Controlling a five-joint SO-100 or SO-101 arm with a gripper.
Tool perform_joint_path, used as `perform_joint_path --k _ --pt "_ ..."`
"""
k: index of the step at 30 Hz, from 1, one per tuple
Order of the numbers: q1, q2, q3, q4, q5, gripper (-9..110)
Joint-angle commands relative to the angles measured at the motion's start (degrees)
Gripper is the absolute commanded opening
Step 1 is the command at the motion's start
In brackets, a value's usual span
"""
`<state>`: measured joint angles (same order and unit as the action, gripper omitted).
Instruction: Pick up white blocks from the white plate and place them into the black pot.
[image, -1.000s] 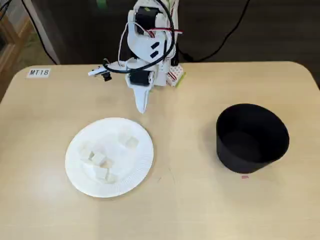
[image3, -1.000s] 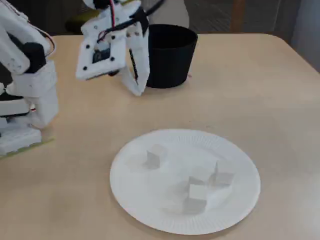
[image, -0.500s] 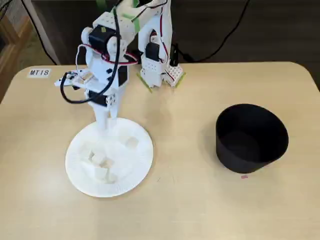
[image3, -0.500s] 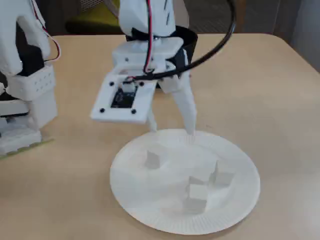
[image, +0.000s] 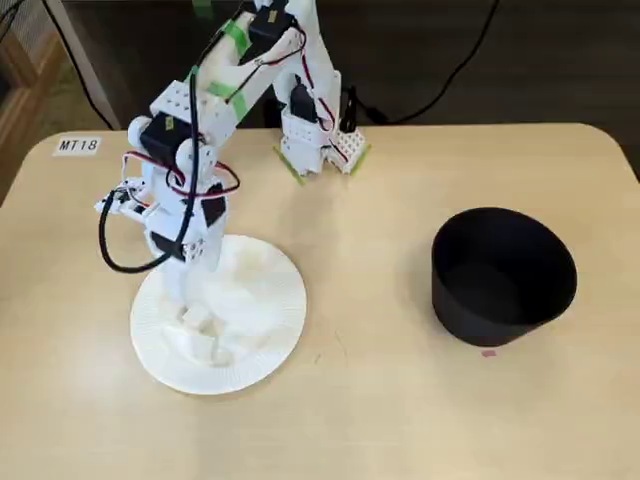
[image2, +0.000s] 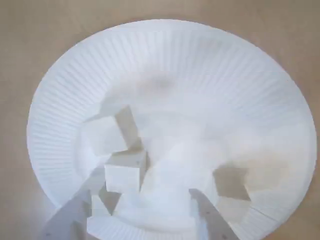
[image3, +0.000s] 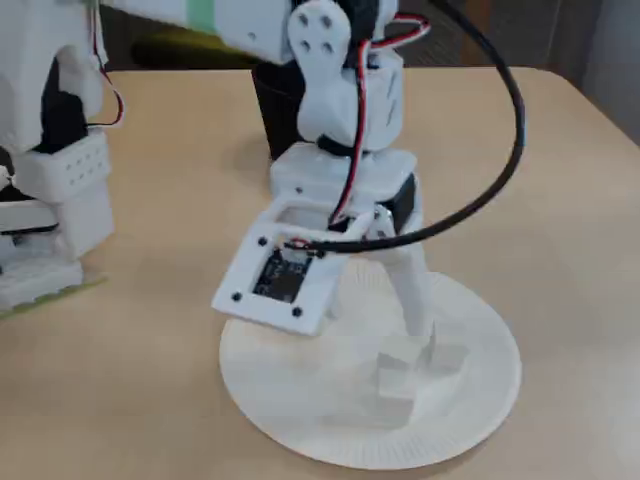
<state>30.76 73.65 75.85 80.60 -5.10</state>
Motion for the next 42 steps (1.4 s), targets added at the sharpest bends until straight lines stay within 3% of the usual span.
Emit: perform_joint_path --k 1,18,21,24,29,36,42 --pt "-0.79 -1.23 -3.6 0.35 0.35 29" --pt "-2.81 -12.04 -10.2 -6.86 1.14 25" --pt "-2.81 -13.18 -10.2 -9.76 2.11 18" --pt "-2.9 -14.59 -10.81 -12.39 3.6 -2" --pt "-2.99 -14.33 -12.04 -12.57 2.02 -2" --pt "-5.54 4.75 -11.6 -12.92 4.13 -2" --pt "-19.78 30.59 2.2 -22.85 11.6 -2"
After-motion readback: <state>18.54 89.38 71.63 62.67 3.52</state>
